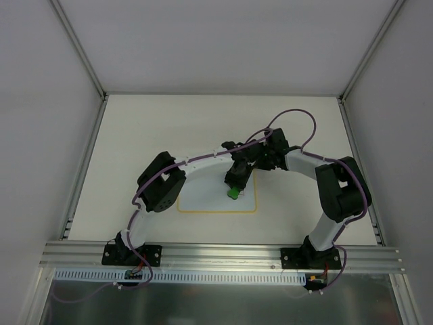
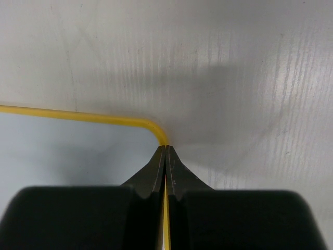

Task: Erase the whiteboard

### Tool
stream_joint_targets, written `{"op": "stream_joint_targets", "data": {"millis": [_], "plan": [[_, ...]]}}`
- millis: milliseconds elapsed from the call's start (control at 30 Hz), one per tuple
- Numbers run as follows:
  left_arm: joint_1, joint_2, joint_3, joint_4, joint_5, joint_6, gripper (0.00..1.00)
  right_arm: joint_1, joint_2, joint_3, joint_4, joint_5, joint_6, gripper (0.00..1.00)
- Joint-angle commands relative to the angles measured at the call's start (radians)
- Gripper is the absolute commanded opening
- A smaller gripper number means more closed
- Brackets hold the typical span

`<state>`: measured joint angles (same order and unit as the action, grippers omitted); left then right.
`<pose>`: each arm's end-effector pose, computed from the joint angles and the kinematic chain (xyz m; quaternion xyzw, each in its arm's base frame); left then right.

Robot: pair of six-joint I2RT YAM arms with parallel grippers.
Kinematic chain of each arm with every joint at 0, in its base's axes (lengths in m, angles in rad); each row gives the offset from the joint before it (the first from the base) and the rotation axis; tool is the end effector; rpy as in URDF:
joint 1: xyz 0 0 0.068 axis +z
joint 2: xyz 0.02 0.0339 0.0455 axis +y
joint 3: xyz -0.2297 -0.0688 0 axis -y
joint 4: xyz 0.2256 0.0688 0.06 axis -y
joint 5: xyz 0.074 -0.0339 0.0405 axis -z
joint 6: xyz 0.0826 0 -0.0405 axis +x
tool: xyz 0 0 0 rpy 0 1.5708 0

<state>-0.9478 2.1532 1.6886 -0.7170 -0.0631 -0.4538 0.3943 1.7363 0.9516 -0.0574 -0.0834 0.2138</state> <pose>0.2576 -0.3496 0.1132 0.2338 0.9524 -0.1010 0.1677 0.3334 0.1462 0.1065 -0.0989 0.9284 0.1438 0.3280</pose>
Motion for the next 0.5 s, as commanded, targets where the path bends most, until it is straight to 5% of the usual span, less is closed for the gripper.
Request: {"op": "stream_joint_targets", "data": {"millis": [0, 467], "plan": [[0.024, 0.059, 0.006, 0.022, -0.064, 0.034, 0.00, -0.005, -0.015, -0.022, -0.073, 0.028, 0.012, 0.00], [0.115, -0.084, -0.251, 0.048, -0.092, 0.004, 0.00, 0.018, -0.047, -0.129, -0.050, -0.084, 0.125, 0.00]]}}
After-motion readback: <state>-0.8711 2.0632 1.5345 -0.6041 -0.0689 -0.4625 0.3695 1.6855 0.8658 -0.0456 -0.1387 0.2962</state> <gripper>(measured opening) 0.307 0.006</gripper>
